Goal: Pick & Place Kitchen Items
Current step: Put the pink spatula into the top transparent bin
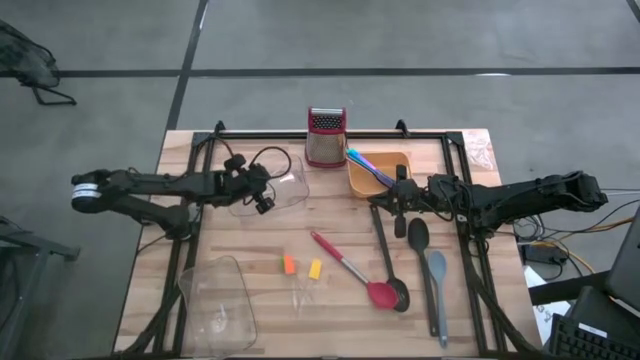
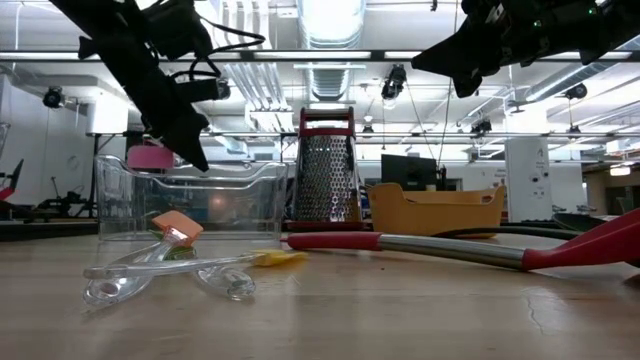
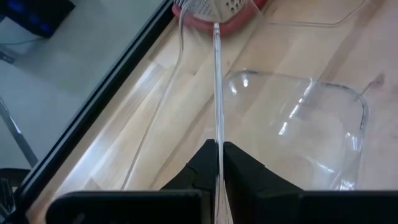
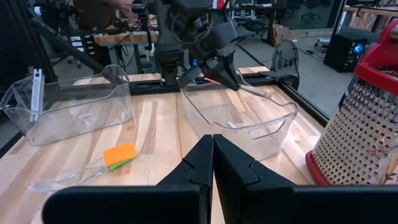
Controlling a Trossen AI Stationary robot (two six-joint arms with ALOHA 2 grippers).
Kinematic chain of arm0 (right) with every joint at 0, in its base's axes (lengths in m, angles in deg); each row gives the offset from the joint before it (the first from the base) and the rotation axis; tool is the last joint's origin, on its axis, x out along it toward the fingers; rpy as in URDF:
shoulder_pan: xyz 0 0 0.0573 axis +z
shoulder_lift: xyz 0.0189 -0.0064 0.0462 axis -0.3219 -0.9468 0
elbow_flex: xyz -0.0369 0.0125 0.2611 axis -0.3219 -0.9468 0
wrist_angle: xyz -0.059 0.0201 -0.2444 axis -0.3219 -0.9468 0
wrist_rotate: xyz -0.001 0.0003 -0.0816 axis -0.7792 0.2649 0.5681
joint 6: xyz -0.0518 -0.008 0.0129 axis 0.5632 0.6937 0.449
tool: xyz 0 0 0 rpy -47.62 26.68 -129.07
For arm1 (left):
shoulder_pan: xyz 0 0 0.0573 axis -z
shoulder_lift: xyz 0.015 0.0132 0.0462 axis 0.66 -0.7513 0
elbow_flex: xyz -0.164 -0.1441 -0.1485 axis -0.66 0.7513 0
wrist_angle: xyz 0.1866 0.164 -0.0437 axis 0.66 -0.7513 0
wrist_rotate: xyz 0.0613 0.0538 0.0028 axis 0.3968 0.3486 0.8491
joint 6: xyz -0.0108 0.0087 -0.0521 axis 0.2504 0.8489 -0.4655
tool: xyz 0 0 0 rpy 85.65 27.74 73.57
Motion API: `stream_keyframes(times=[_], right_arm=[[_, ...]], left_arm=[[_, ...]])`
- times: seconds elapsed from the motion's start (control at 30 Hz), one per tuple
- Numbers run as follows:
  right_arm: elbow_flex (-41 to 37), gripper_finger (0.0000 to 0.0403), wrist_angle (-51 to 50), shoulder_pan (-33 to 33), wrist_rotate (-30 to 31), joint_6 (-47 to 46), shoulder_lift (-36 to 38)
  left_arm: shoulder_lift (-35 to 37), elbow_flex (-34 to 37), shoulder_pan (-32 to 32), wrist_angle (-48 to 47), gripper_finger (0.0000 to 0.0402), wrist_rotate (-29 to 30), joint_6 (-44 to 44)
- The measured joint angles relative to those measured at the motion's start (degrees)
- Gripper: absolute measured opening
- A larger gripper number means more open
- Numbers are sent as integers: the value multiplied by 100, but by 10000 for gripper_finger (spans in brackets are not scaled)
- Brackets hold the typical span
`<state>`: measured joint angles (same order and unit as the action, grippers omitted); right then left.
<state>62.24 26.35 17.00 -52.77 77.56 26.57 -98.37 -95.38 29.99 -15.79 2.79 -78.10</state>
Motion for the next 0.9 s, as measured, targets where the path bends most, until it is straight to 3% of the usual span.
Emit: stream_keyframes(times=[0.9], right_arm=[[0,8,-1,0,1,2,0]], left_arm=[[-13,111,-21,49,46,-370,152]])
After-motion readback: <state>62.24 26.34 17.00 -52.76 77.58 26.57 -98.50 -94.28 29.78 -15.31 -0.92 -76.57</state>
